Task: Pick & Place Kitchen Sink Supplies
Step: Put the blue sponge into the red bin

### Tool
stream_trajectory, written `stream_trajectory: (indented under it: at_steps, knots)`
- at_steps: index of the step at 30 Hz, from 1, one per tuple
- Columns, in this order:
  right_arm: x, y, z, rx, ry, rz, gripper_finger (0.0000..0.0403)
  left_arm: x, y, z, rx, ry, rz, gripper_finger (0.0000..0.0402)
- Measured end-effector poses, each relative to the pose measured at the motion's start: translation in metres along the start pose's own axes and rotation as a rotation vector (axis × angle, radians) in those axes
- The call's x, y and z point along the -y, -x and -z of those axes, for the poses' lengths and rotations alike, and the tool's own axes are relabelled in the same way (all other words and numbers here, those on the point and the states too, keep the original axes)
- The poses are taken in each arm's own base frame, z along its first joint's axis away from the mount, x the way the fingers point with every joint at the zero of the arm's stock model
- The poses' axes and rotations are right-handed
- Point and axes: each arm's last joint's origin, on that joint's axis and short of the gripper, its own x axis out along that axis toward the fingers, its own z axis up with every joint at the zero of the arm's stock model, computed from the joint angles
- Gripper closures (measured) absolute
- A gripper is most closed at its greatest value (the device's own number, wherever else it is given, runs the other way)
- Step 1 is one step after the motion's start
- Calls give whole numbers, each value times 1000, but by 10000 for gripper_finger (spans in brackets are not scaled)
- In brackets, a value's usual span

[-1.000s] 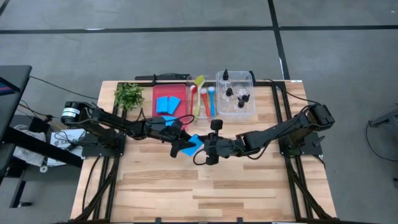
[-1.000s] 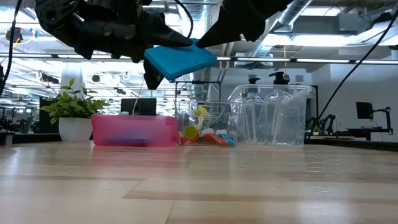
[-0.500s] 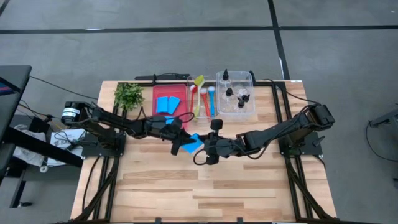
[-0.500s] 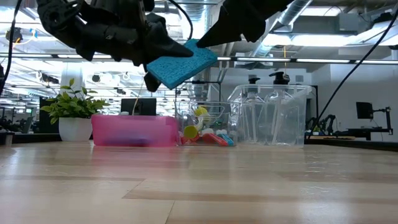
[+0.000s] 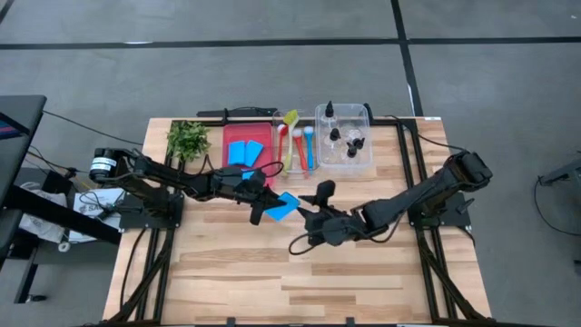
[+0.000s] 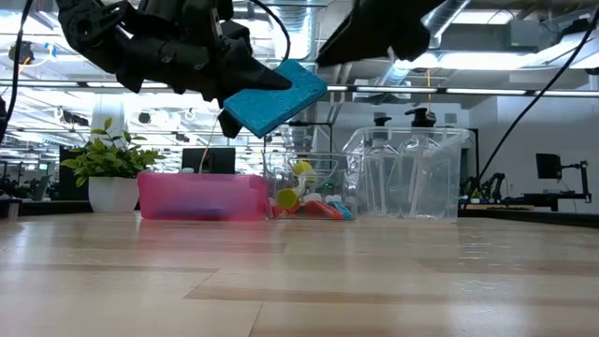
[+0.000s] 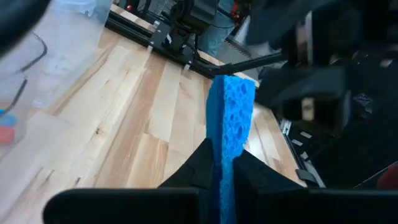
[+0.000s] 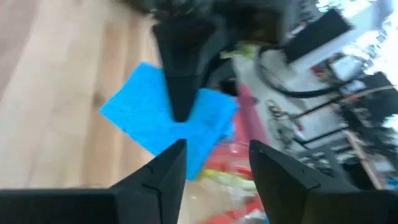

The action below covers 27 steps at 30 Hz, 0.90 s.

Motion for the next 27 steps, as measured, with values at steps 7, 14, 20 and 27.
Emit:
stream_trajectory:
  at_steps: [7,14,20,27]
  knots:
    - [6,40,-5,10,-27,76,231,-16,6,-6,6,13,-95,378]
    - [8,73,3,52,-92,-24,242,-20,35,-21,36,-93,-474,381]
    - [7,82,19,75,-118,-126,251,-8,66,-37,113,-191,-710,377]
    - [1,69,42,38,-152,-113,258,-19,82,-47,176,-203,-926,376]
